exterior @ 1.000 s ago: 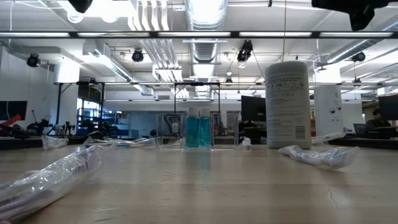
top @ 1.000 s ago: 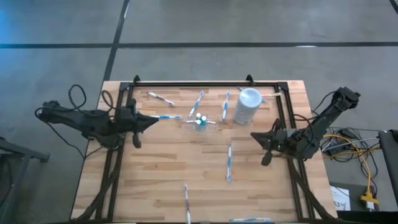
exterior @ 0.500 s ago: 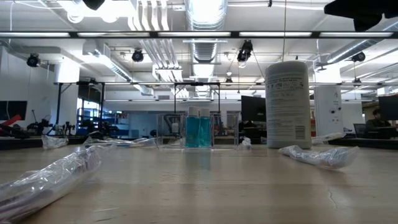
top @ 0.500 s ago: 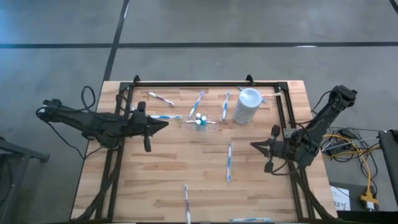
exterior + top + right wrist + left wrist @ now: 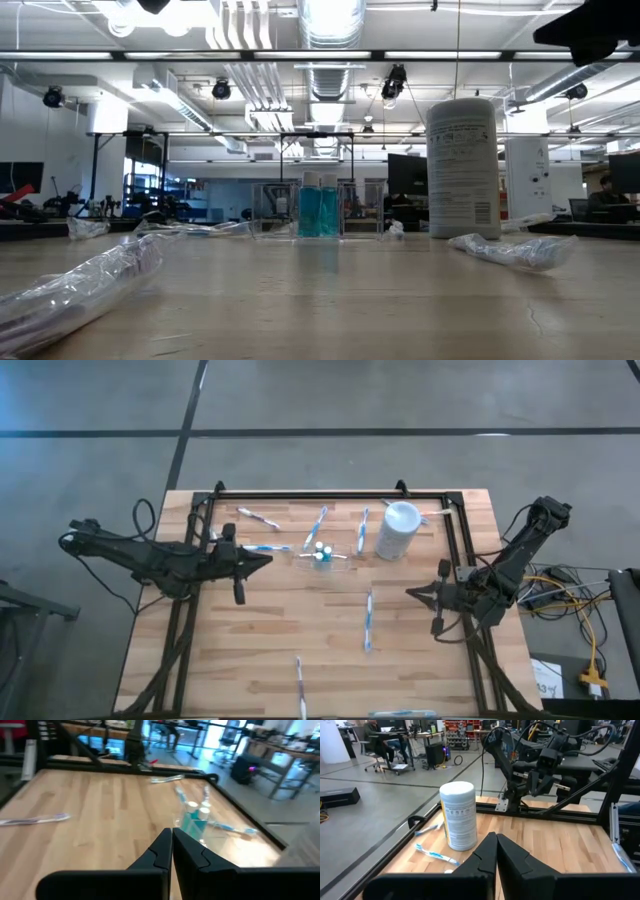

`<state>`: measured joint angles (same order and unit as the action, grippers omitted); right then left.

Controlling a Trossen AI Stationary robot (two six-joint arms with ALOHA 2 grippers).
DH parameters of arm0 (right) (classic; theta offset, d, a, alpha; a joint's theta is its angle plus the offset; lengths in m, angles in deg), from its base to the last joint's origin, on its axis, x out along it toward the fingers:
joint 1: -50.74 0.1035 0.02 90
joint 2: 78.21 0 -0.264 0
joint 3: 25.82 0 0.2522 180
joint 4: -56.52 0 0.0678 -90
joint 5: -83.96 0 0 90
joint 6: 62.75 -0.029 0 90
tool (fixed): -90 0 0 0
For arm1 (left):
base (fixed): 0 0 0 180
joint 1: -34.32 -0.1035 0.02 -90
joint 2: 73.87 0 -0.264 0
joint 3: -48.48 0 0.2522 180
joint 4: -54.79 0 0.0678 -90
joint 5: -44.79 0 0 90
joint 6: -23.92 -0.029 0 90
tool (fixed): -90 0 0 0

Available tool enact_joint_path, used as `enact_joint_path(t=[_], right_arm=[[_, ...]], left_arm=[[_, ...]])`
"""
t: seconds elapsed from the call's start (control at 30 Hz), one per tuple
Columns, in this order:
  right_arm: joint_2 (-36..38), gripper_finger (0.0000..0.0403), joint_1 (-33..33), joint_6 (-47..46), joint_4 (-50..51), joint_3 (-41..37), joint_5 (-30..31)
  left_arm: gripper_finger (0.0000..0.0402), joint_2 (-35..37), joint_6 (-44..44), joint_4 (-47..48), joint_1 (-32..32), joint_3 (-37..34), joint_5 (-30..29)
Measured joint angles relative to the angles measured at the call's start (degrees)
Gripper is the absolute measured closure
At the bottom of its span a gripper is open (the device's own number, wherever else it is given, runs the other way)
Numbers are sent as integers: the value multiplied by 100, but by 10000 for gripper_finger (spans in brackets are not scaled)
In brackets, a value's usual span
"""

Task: Pick & Place toothbrushing station
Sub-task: Put the mouthwash into the transparent organizer

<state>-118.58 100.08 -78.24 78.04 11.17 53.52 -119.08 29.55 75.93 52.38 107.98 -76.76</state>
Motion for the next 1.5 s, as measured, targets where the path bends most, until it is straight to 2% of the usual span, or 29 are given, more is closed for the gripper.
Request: enact_joint_path(t=[0.23,0.47,0.73,1.03,1.5], right_arm=[[-36,394,0,141,-234,-9,-582],[-330,394,4,627,-1392,-197,-771],[-318,394,2,1397,-2508,-376,-1162],[-313,394,2,1488,-2734,-319,-1590],[-319,394,2,1314,-2790,-319,-1615]], left_arm=[[394,24,1,148,0,0,43],[390,77,-13,553,2,0,74],[393,371,-576,619,4,0,232],[394,589,-682,680,4,0,234],[397,625,-1025,706,4,25,320]])
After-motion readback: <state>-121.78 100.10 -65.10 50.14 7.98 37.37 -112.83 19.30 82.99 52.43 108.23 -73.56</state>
